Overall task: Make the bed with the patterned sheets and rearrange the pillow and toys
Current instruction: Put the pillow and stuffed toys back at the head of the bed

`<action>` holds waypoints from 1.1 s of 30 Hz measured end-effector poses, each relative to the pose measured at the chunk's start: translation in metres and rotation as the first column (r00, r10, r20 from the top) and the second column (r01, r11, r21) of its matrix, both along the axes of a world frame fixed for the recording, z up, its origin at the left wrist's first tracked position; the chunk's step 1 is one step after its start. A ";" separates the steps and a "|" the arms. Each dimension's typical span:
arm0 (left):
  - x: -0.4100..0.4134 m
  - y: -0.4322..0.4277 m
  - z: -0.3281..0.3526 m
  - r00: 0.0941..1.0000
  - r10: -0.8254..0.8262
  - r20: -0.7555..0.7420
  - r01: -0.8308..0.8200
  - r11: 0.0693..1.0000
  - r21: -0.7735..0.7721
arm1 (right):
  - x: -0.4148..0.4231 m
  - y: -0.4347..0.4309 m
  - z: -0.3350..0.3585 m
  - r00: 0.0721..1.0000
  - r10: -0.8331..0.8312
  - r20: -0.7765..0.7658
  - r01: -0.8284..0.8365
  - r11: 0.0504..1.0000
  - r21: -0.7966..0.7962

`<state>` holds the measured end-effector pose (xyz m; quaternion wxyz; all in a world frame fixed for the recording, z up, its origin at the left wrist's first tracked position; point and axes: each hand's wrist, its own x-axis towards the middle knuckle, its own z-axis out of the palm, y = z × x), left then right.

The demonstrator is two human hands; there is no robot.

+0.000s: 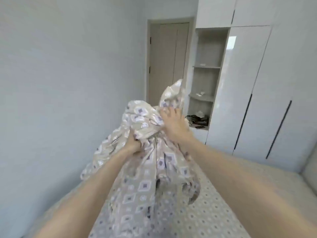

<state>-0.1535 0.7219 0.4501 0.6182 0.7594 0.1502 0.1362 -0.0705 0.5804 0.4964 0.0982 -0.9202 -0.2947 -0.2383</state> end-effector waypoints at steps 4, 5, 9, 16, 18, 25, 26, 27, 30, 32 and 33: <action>0.013 0.042 -0.022 0.993 0.085 -0.086 -0.076 0.992 0.104 | 0.043 0.033 -0.045 0.929 0.008 -0.369 -0.068 0.986 -0.149; 0.016 0.051 -0.024 0.991 0.095 -0.094 -0.084 0.990 0.117 | 0.048 0.041 -0.052 0.925 0.023 -0.380 -0.085 0.985 -0.148; 0.023 0.071 -0.021 0.993 0.101 -0.062 -0.094 0.991 0.099 | 0.048 0.054 -0.069 0.894 0.143 -0.424 -0.147 0.989 0.024; 0.013 0.076 -0.006 0.993 0.044 0.112 -0.048 0.998 0.038 | 0.017 0.049 -0.062 0.834 0.265 -0.483 -0.036 0.901 0.432; 0.007 0.073 0.000 0.990 -0.012 0.140 0.007 0.999 0.034 | -0.002 0.042 -0.055 0.838 0.292 -0.460 0.017 0.830 0.557; -0.024 0.024 0.028 0.940 -0.284 0.190 0.274 0.959 0.074 | -0.087 -0.008 -0.030 0.858 0.278 -0.431 0.213 0.570 0.793; -0.028 0.016 0.030 0.933 -0.302 0.196 0.293 0.953 0.074 | -0.097 -0.016 -0.028 0.866 0.257 -0.429 0.229 0.560 0.797; -0.034 0.005 0.031 0.923 -0.332 0.196 0.325 0.943 0.067 | -0.109 -0.028 -0.026 0.877 0.220 -0.426 0.247 0.554 0.795; -0.049 -0.042 0.028 0.878 -0.451 0.160 0.455 0.890 0.013 | -0.149 -0.074 -0.028 0.907 0.079 -0.413 0.309 0.538 0.784; -0.058 -0.082 0.024 0.843 -0.522 0.127 0.530 0.848 -0.031 | -0.177 -0.114 -0.033 0.901 -0.021 -0.433 0.376 0.536 0.756; -0.062 -0.099 0.021 0.825 -0.552 0.119 0.559 0.828 -0.036 | -0.188 -0.132 -0.037 0.890 -0.068 -0.451 0.414 0.533 0.738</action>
